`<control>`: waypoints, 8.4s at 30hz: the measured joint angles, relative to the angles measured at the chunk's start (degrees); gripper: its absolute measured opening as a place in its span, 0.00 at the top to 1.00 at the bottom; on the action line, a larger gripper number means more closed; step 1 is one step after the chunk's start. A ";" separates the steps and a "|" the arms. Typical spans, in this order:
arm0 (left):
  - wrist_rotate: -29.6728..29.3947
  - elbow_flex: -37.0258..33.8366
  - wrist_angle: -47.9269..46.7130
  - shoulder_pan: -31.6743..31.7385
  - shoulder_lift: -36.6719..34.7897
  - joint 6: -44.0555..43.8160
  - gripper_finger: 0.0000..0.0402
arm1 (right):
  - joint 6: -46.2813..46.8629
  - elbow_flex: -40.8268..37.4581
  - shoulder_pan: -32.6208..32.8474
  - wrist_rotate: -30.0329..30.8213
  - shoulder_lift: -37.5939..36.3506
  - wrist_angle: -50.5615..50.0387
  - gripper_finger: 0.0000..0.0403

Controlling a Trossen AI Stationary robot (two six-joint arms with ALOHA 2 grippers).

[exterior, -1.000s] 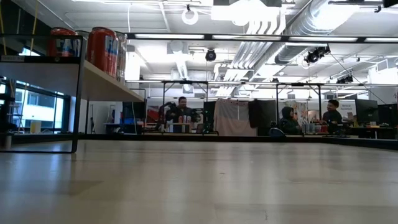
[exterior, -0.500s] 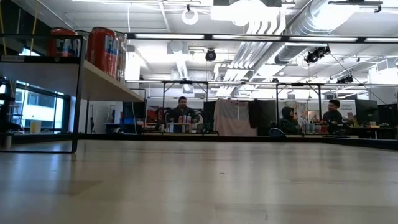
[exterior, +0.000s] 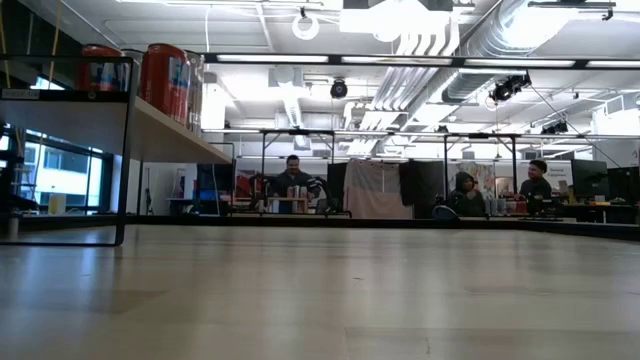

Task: Place canned beverage on shelf
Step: Put the white yellow soda can on the shelf aligned with the other white yellow soda can

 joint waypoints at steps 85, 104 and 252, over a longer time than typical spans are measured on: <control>-17.58 -4.18 -9.45 -14.63 -6.21 -6.68 0.23 | -59.65 6.78 -36.41 16.10 3.38 -3.39 0.36; -27.53 -4.18 -5.56 -10.12 -6.45 -18.20 0.23 | -127.89 32.73 -67.77 12.57 31.19 -2.51 0.36; 5.75 -4.20 2.47 18.32 15.75 1.17 0.23 | -40.05 26.58 -59.33 59.55 -5.39 -18.99 0.14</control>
